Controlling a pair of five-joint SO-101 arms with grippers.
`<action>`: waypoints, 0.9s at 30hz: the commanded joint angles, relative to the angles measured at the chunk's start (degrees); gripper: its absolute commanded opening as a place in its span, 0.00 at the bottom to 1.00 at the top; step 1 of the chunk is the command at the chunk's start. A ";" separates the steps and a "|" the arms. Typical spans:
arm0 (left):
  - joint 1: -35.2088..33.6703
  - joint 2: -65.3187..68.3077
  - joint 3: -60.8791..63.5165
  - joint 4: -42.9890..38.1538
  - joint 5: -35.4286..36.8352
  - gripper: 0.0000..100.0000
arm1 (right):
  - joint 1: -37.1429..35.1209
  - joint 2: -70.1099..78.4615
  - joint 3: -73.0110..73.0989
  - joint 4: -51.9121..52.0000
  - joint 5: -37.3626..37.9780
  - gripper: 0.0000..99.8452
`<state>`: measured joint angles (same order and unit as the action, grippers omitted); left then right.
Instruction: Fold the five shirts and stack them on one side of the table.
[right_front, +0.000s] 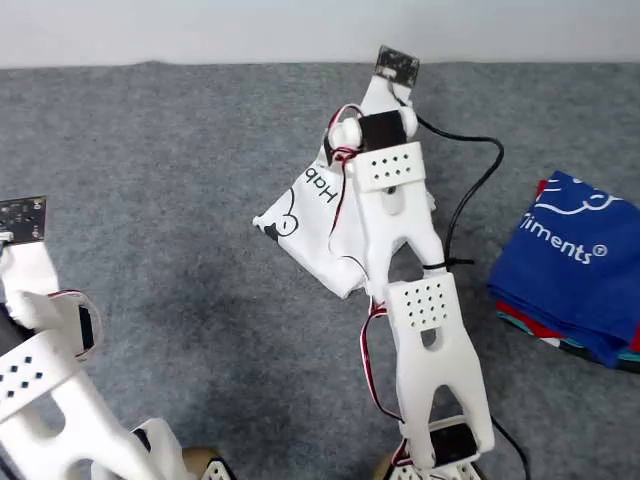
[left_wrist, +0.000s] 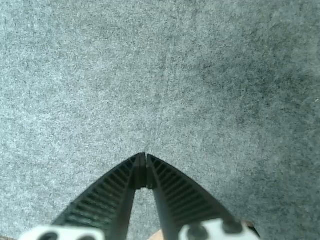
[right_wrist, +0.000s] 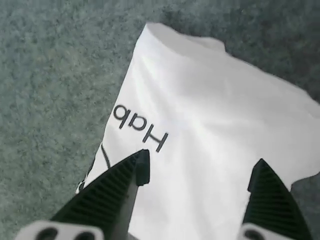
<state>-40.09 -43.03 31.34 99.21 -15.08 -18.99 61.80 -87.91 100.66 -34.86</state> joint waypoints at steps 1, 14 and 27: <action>0.26 -1.14 -0.40 -0.09 -0.44 0.00 | -0.22 -9.01 5.01 2.42 -1.93 0.32; 0.26 -0.88 -0.04 -2.11 -0.53 0.00 | 0.04 -8.66 19.78 2.07 -5.63 0.45; 0.26 -0.88 0.04 -2.11 -0.53 0.00 | 0.22 3.91 19.60 -3.47 -8.18 0.42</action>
<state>-40.00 -43.03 31.52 98.15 -15.08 -18.81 65.23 -67.87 98.81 -42.24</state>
